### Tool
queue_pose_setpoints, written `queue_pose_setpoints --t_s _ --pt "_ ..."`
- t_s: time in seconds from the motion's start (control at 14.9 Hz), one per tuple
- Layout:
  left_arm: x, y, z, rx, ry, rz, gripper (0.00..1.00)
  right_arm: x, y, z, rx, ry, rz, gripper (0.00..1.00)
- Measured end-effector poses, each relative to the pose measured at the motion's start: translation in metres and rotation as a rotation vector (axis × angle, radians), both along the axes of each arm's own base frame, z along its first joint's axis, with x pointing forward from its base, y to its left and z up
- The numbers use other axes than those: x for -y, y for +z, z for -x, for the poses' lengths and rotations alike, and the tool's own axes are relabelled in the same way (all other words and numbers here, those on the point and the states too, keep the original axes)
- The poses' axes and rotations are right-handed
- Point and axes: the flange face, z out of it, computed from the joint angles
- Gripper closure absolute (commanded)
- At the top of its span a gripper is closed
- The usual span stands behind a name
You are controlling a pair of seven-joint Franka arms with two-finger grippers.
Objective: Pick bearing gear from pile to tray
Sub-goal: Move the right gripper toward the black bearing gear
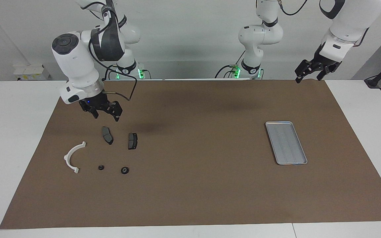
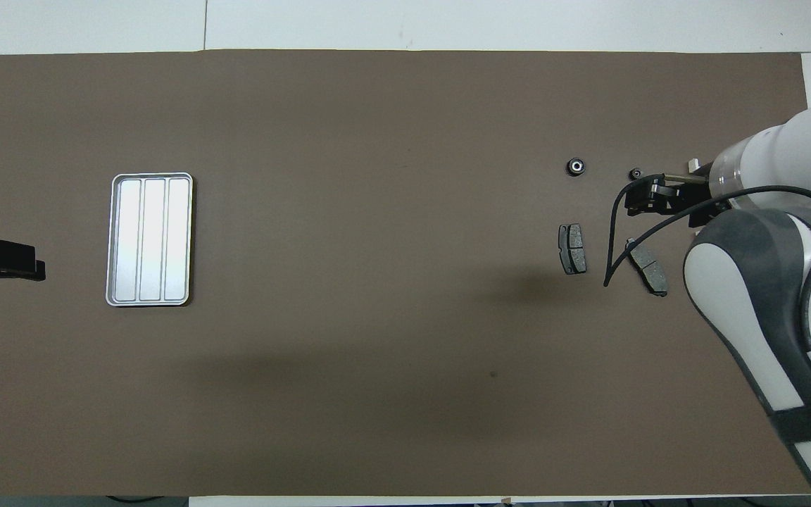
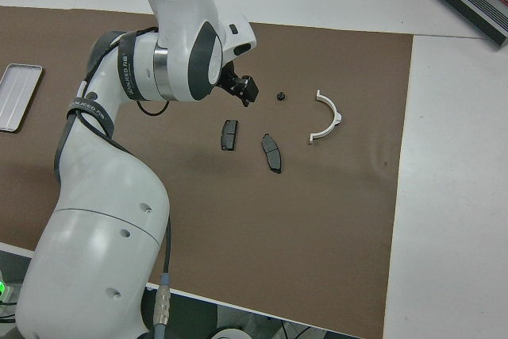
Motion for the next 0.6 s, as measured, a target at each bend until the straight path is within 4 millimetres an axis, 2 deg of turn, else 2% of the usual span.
queue_pose_setpoints --t_s 0.34,0.6 --pt "0.000 0.000 0.000 0.000 0.000 0.000 0.00 0.000 -0.018 -0.010 0.035 -0.001 -0.004 0.00" --pt "0.000 0.000 0.000 0.000 0.000 0.000 0.00 -0.001 -0.047 -0.009 0.045 0.000 -0.006 0.00"
